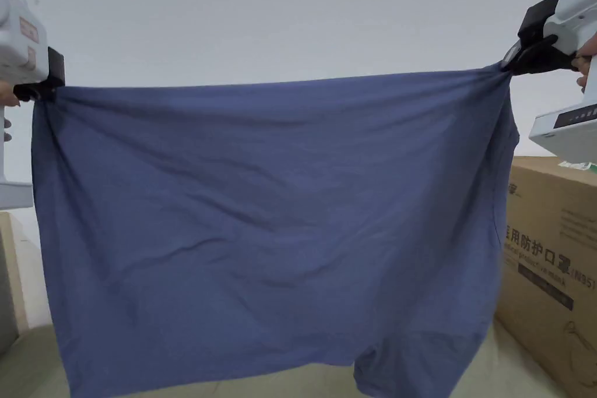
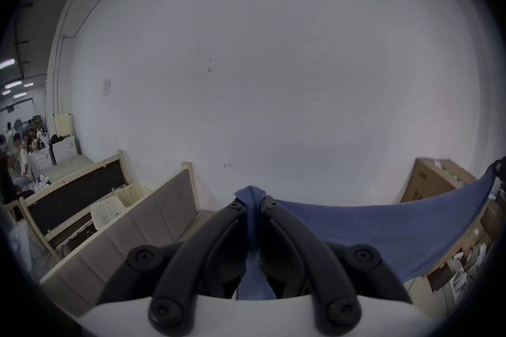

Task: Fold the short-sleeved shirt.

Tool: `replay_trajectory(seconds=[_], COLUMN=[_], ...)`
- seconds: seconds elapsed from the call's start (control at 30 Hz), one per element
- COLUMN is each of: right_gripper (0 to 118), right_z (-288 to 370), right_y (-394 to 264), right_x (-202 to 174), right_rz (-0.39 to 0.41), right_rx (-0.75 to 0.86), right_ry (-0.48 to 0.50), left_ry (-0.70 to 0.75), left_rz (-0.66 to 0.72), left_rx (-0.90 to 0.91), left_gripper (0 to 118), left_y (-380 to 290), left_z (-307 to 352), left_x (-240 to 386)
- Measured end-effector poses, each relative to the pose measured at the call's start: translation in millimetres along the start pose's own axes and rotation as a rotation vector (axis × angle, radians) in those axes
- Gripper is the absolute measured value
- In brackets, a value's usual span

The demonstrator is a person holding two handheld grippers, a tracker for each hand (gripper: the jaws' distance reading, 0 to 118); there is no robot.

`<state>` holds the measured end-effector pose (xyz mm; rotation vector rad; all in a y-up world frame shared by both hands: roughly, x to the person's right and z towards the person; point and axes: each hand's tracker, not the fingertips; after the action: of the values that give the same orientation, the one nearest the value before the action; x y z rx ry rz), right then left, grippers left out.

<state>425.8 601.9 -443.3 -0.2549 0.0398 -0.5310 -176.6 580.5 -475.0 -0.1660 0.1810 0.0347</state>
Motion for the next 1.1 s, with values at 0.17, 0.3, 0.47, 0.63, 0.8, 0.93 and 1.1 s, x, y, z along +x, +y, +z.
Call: replay_trajectory(seconds=[0.17,0.3,0.47,0.63,0.8,0.93,1.1], right_gripper=[6,6,6,6,6,6,6], right_z=[-7.4,-37.2,-90.2,-151.8,-193.1,-201.9,-170.1], right_y=[-25.1,-56.5,-124.2,-214.1,-315.2,-367.4,-385.3], right_x=[9.5,38.1,78.1,136.7,196.0,232.8,252.7], right_rz=[0.063,0.021,0.03,0.011,-0.031,-0.05,-0.035], right_rx=[-0.014,-0.088,-0.218,-0.4,-0.58,-0.679,-0.709], right_ry=[-0.025,-0.054,-0.114,-0.177,-0.27,-0.322,-0.33], left_ry=[-0.002,-0.023,-0.007,-0.021,-0.016,-0.017,-0.011], left_rz=[-0.011,-0.011,-0.01,-0.024,-0.093,-0.115,-0.071], left_rx=[-0.013,-0.14,-0.287,-0.476,-0.659,-0.739,-0.768], left_gripper=[7,7,7,7,7,7,7], left_y=[-28.6,-85.2,-184.0,-296.7,-400.0,-455.5,-481.3], left_z=[0.2,-29.9,-80.2,-138.0,-166.0,-161.8,-146.1], left_x=[17.3,19.1,28.1,37.2,49.1,45.1,9.2])
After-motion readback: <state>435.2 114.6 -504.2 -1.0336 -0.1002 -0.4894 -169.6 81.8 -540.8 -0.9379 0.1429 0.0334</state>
